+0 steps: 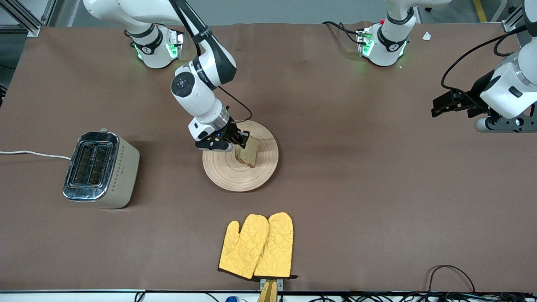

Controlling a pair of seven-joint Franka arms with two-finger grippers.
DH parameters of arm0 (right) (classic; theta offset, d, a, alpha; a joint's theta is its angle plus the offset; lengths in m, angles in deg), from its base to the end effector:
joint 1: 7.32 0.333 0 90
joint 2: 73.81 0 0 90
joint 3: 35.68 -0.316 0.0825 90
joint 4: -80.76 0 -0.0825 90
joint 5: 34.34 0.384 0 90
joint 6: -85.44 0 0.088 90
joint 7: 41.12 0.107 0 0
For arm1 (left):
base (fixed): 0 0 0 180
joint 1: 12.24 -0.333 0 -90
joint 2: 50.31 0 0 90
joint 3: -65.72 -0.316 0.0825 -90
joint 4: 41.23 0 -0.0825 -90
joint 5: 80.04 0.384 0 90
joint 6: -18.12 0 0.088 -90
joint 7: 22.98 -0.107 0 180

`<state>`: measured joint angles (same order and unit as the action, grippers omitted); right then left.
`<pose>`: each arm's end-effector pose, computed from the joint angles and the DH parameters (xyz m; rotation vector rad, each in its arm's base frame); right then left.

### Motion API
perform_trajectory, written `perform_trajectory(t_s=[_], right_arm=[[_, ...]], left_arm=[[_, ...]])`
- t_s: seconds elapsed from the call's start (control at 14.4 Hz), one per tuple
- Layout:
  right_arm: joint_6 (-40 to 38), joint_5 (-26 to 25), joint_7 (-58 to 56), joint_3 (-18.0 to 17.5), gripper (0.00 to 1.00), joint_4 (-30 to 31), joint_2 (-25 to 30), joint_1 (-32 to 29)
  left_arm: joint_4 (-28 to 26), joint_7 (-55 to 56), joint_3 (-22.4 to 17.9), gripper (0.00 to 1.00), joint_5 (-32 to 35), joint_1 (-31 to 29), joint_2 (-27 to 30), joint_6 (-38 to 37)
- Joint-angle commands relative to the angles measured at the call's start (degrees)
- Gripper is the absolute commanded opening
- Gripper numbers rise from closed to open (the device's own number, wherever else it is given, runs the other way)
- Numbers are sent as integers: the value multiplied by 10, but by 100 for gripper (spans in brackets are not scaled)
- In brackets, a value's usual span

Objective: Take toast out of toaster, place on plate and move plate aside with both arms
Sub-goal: 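Lower the bread onto the plate and open the right gripper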

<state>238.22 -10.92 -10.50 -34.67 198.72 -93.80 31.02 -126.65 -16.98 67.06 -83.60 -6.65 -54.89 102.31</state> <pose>0.4956 0.3638 0.2894 -2.7919 0.3106 -0.1206 0.5632 -0.0751 0.6088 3.0848 -0.0299 -0.1666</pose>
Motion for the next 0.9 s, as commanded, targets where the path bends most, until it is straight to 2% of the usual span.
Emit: perform_trajectory(t_s=[0.0,0.28,0.49,0.56,0.69,0.76,0.83], right_arm=[[-1,15,-55,-1,0,21,6,-23],[1,15,-130,0,0,77,15,-59],[-7,15,-143,0,2,96,25,-77],[-25,15,-134,0,11,96,25,-77],[-41,15,-128,3,55,95,30,-84],[-47,15,-128,3,69,95,36,-86],[-56,15,-129,5,90,95,45,-88]], left_arm=[[7,-3,-1,100,-6,-2,3,-12],[7,-2,1,100,-8,-3,-1,-10],[8,-10,-1,100,-58,-5,-13,-5],[8,-10,-1,100,-76,-10,-21,0],[8,-12,-1,100,-103,-14,-34,15],[8,-12,-1,100,-122,-15,-40,19],[8,-12,-1,100,-140,-15,-49,28]])
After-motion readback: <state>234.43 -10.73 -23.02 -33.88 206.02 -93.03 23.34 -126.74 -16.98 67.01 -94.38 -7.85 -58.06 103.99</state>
